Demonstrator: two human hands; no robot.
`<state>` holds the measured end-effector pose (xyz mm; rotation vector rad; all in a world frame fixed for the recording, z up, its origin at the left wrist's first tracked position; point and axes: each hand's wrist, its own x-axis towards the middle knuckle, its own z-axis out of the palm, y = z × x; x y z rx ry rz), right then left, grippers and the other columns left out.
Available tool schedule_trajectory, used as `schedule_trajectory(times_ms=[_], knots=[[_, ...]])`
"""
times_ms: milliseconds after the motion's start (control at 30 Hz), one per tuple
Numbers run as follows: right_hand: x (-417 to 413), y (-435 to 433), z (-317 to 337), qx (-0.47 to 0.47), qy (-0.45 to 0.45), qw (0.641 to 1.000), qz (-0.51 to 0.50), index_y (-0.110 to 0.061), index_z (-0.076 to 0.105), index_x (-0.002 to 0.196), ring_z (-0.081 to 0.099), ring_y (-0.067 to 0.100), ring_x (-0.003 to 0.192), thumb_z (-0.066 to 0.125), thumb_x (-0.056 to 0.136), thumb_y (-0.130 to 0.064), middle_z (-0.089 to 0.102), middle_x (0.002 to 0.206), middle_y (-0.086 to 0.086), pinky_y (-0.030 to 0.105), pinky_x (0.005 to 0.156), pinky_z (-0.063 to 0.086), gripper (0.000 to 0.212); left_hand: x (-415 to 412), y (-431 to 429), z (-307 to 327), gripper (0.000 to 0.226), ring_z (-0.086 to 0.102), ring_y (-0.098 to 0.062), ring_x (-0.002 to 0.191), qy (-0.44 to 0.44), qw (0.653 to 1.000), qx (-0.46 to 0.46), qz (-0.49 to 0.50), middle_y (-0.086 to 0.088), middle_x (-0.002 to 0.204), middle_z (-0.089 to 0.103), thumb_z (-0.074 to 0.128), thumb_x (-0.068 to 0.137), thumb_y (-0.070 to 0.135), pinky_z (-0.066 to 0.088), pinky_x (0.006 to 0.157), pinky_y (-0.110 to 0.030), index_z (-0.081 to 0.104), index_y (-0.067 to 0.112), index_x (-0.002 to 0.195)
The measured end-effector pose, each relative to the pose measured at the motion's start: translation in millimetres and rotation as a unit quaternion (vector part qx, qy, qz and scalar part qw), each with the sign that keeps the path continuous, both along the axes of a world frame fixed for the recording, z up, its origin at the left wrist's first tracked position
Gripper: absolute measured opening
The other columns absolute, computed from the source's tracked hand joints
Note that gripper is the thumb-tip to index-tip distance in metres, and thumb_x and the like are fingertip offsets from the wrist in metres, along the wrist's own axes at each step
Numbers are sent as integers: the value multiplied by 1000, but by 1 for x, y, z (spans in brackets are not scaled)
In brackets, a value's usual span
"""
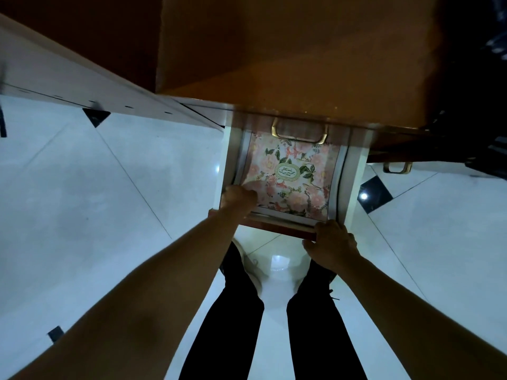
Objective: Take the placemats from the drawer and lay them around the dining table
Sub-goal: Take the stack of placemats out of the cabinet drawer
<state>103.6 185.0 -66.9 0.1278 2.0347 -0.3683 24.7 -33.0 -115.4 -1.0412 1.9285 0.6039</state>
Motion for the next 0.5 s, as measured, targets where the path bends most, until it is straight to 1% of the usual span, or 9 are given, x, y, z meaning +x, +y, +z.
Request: schedule_trajectory(times_ms=[33,67,100,200,333,400,500], knots=[[1,0,0,1,0,1000,-2,-17,54,117,47,31,122,51,86,-52,51,123,9,48,100,43,48,-4,1,-1,46,65,-31,93,-9,999,14,36,-13,110,61,54,91,26,59,74,-39,44,1,129],[2,0,0,2,-1,1000,0,-17,54,117,46,30,122,52,86,-52,51,123,8,48,100,43,47,-6,3,-3,50,65,-34,98,-11,998,15,62,-15,113,60,55,90,26,59,82,-43,42,2,132],[3,0,0,4,-3,1000,5,-18,53,118,46,30,122,52,86,-52,50,123,8,47,100,42,47,-7,5,-4,56,63,-35,104,-11,998,3,65,-16,117,58,56,89,28,57,87,-46,38,2,135],[5,0,0,4,-2,1000,17,-17,52,118,46,29,121,51,87,-52,49,124,8,48,100,42,47,-9,11,-11,74,50,-36,123,-30,998,-47,12,-18,135,48,55,88,40,47,102,-47,27,2,144],[5,0,0,5,-7,1000,12,-16,51,119,45,30,121,51,87,-52,49,124,9,49,101,41,47,-10,17,-21,87,40,-38,132,-55,995,-73,34,-21,146,36,58,85,51,41,108,-48,20,7,149],[5,0,-3,11,-6,1000,-5,-15,50,122,46,32,120,52,87,-50,49,125,11,49,101,42,50,-7,17,-27,89,36,-41,135,-66,995,-71,-5,-22,149,32,56,85,54,39,109,-50,16,8,150],[1,2,-9,16,-11,997,-68,-13,45,126,47,37,118,53,86,-47,50,126,15,47,99,42,53,0,15,-35,93,39,-43,131,-69,995,-73,-23,-26,148,31,58,82,56,43,104,-51,13,11,150]])
